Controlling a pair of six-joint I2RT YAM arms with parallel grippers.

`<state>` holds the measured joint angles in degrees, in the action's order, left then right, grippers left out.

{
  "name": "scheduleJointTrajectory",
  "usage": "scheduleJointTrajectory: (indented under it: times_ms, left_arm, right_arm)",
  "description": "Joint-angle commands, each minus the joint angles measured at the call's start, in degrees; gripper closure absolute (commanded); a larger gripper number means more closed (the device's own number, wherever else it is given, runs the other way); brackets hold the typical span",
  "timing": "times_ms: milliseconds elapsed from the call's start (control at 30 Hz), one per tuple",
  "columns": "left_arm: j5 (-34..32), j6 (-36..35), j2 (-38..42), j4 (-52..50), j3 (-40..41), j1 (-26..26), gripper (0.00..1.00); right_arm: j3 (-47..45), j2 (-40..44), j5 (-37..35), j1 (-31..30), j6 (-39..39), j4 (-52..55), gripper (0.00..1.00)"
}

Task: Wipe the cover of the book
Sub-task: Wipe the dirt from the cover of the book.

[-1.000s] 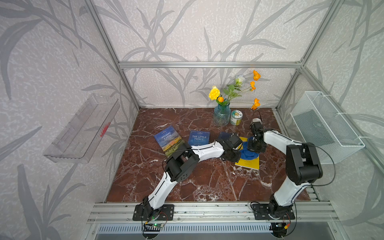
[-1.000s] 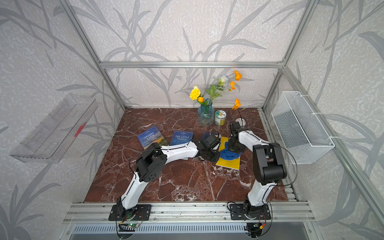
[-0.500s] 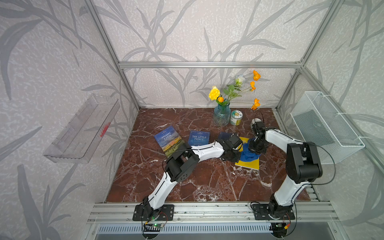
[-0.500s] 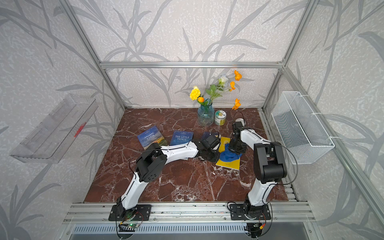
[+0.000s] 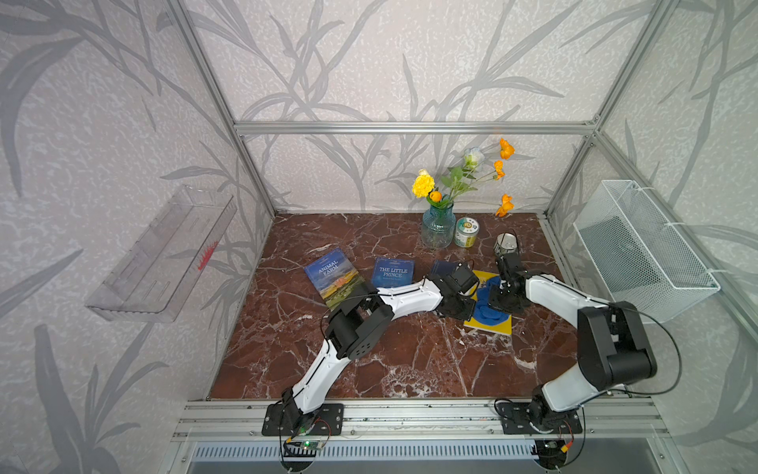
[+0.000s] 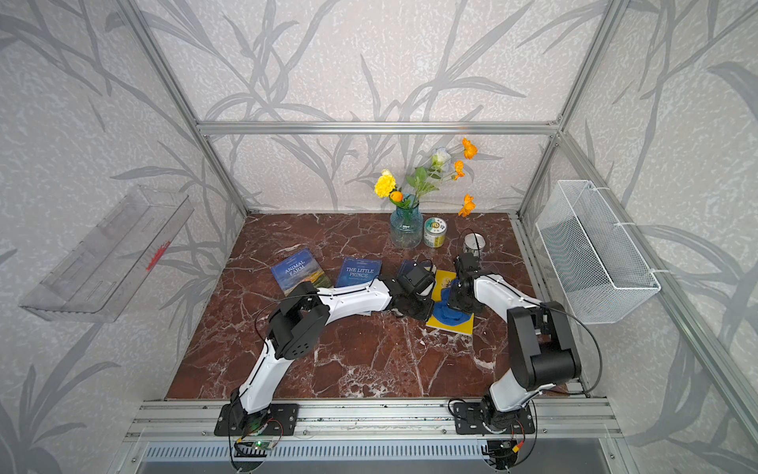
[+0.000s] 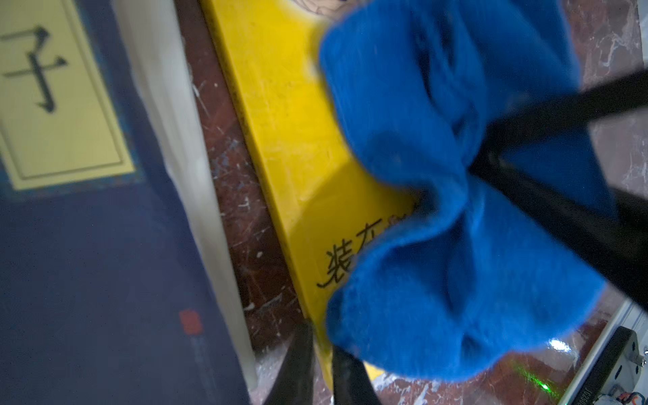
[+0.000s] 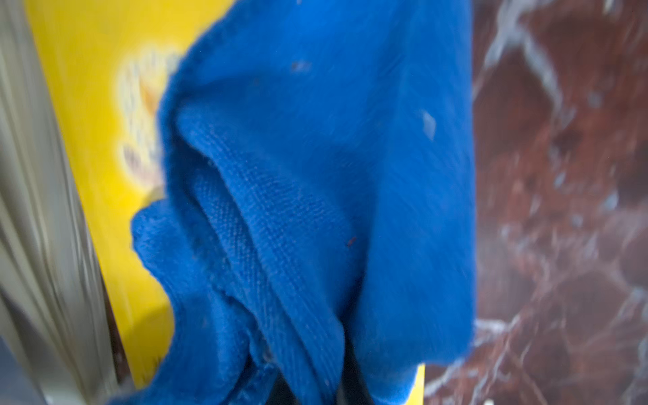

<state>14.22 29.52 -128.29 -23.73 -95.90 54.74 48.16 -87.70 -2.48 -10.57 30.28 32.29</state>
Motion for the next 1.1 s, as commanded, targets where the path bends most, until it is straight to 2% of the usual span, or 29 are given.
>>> scheduleJointTrajectory:
  times_ms: [0,100,300,467,567,733,800,900,1067]
  left_arm:
    - [-0.26,-0.43,-2.45,-7.47,2.16,0.81,0.87]
    - [-0.13,-0.38,-2.34,-7.48,2.1,0.81,0.87]
    - [-0.44,-0.42,-2.4,-7.48,2.21,0.81,0.89]
    - [-0.64,-0.43,-2.19,-7.53,2.21,0.89,0.9]
    - [-0.44,-0.51,-2.22,-7.5,2.21,0.89,0.9]
    - [-0.33,-0.42,-2.08,-7.52,2.23,0.89,0.9]
    - [-0.48,-0.46,-1.96,-7.6,2.29,0.89,0.9]
    - [-0.99,-0.65,-1.81,-7.78,2.27,0.88,0.91]
    - [-1.18,-0.71,-2.19,-7.91,2.12,0.89,0.91]
  right_arm:
    - [-6.14,0.27,0.66,-0.07,1.9,5.99,0.91]
    - [-1.44,-1.84,0.07,0.61,1.07,7.42,0.91]
    - [10.86,-15.4,4.01,0.1,1.73,7.54,0.91]
    - [14.19,-19.69,5.39,-1.76,2.59,6.81,0.91]
    - [13.44,-18.88,3.68,1.2,1.15,8.16,0.91]
    - [10.32,-16.79,3.01,11.62,-3.24,8.15,0.91]
    - [9.9,-15.98,2.88,12.41,-3.82,8.17,0.91]
    - [9.77,-14.89,4.85,9.64,-2.72,7.25,0.91]
    - [16.58,-17.48,1.97,0.84,0.22,9.88,0.91]
